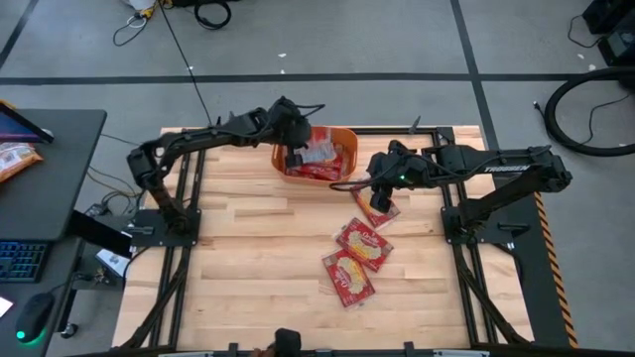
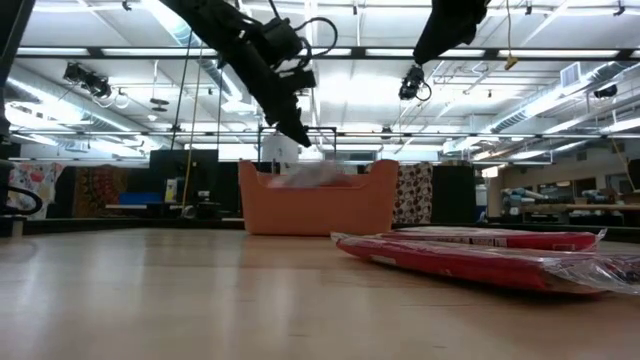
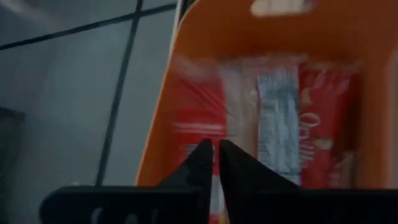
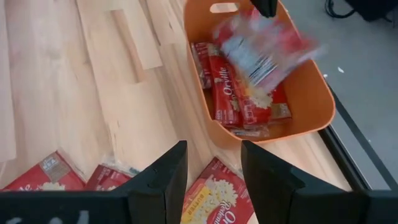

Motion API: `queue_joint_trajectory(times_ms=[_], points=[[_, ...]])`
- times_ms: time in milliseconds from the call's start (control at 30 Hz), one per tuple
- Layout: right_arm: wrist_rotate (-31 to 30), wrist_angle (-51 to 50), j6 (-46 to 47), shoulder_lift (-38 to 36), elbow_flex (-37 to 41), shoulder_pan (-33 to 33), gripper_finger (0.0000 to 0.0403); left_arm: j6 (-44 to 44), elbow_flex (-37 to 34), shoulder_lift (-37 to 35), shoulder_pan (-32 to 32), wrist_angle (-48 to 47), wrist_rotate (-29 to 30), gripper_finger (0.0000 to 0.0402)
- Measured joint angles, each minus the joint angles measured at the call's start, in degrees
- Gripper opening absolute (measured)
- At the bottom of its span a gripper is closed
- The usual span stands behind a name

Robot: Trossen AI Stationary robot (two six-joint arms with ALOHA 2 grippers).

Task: Sort popcorn bags into baskets
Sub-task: Put the popcorn bag into the orange bin

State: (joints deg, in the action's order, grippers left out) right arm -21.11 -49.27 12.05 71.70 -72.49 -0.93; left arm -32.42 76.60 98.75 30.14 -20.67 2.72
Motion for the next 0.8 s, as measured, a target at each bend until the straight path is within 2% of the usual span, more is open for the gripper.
queue_joint_trajectory(times_ms=[167, 300, 367, 433, 600, 667, 800], points=[[-0.47, 0.21, 0.0, 0.0, 0.0, 0.42, 0.0155, -0.35, 0.0, 0.82, -0.35, 0.09, 1.96, 0.0083], [-0.45, 0.14, 0.02, 0.0, 0.0, 1.06, 0.0155, 10.13, 0.04, -0.44, -1.51, 1.29, 1.8, 0.0128], [-0.42, -0.36, 0.0, 0.0, 0.0, 1.27, 0.0155, 18.03, 0.77, -1.37, -2.43, 1.4, -1.02, 0.0142], [0.23, -0.68, -0.09, 0.0, 0.0, 1.45, 0.0155, 24.47, 1.22, -1.9, -3.58, 1.56, -6.95, 0.0149], [3.97, -1.14, -1.11, 0.0, 0.0, 1.99, 0.0155, 33.07, 1.51, -2.01, -7.61, 4.92, -21.59, 0.0149], [5.88, -0.42, -1.55, 0.0, 0.0, 1.97, 0.0155, 36.78, 1.53, -2.13, -9.6, 4.19, -23.5, 0.0149], [10.4, -1.86, -0.05, 0.0, 0.0, 1.92, 0.0155, 46.19, 1.51, -2.11, -13.06, 3.2, -23.49, 0.0149]])
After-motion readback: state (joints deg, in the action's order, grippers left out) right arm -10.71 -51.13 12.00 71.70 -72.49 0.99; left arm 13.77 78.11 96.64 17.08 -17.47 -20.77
